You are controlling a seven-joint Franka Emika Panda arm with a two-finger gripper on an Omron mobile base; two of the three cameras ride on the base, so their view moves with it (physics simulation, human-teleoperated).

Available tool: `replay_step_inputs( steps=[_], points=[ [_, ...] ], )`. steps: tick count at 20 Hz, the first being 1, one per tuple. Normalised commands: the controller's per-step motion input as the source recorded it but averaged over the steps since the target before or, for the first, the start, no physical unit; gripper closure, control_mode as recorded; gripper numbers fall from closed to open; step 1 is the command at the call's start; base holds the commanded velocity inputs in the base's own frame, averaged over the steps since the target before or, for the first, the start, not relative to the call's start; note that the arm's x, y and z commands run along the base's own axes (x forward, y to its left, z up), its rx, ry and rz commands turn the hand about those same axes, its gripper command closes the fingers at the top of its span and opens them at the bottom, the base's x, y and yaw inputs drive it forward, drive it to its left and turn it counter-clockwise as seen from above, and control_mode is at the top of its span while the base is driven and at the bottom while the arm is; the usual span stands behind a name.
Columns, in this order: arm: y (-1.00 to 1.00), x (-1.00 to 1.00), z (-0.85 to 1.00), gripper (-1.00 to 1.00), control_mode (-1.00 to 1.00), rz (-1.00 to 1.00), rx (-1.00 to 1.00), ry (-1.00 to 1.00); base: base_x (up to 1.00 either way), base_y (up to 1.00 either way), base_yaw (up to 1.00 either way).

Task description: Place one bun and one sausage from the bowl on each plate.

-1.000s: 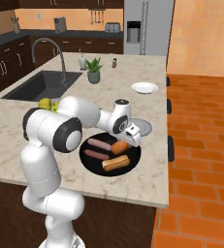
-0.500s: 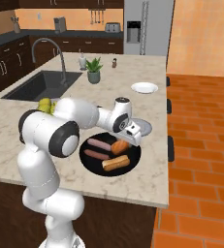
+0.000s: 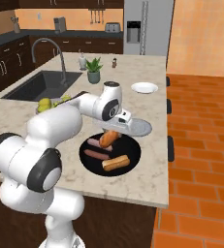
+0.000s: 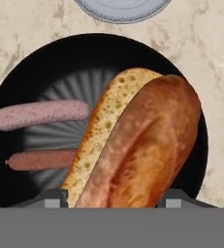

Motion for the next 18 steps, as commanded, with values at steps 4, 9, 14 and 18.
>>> replay_step_inputs(
  steps=[4,9,14,18],
  points=[
    [0.48,-0.42,0.56,1.00,-1.00,0.29,0.00,0.06,0.00,0.00,0.00],
    [0.20,-0.15,0.39,1.00,-1.00,0.12,0.00,0.06,0.00,0.00,0.00],
    [0.00,-0.25,0.19,1.00,-1.00,0.00,0.00,0.03,0.00,0.00,0.00],
    [-0.03,-0.39,0.20,1.00,1.00,0.00,0.00,0.00,-0.19,-0.09,0.01]
  ],
)
